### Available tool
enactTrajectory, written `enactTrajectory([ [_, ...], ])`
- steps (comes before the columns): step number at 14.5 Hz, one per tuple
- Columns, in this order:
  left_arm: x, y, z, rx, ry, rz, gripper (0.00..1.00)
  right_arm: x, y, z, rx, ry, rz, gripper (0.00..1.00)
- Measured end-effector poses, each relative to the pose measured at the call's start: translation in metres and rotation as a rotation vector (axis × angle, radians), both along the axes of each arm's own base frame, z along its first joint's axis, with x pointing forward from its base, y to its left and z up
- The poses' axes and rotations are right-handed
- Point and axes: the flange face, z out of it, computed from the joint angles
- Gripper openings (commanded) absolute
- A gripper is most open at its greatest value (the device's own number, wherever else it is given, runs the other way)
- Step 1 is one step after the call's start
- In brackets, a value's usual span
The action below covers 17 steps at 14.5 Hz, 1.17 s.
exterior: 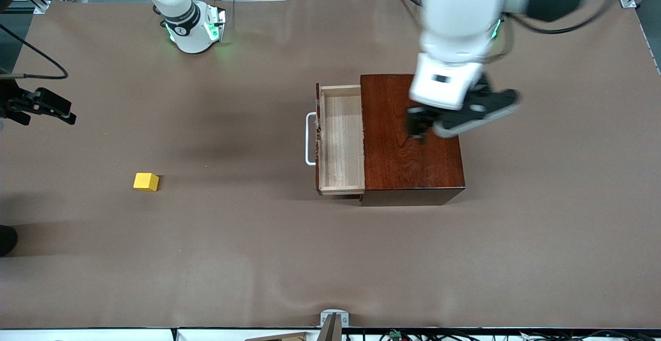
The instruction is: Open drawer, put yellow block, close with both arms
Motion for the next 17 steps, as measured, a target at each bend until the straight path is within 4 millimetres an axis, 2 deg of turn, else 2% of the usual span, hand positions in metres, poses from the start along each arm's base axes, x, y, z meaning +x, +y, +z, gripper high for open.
enactTrajectory([
  [5, 0.022, 0.107, 0.015, 0.014, 0.095, -0.029, 1.00, 0.021, 0.003, -0.034, -0.006, 0.025, 0.005, 1.00],
  [10, 0.025, 0.229, 0.036, -0.094, 0.139, -0.099, 1.00, 0.041, 0.005, -0.067, -0.014, 0.028, 0.006, 1.00],
  [13, 0.017, 0.267, 0.039, -0.095, 0.154, -0.140, 1.00, 0.057, 0.005, -0.095, -0.020, 0.034, 0.007, 1.00],
  [17, 0.011, 0.284, 0.043, -0.099, 0.155, -0.172, 1.00, 0.067, 0.011, -0.114, -0.023, 0.032, 0.017, 1.00],
])
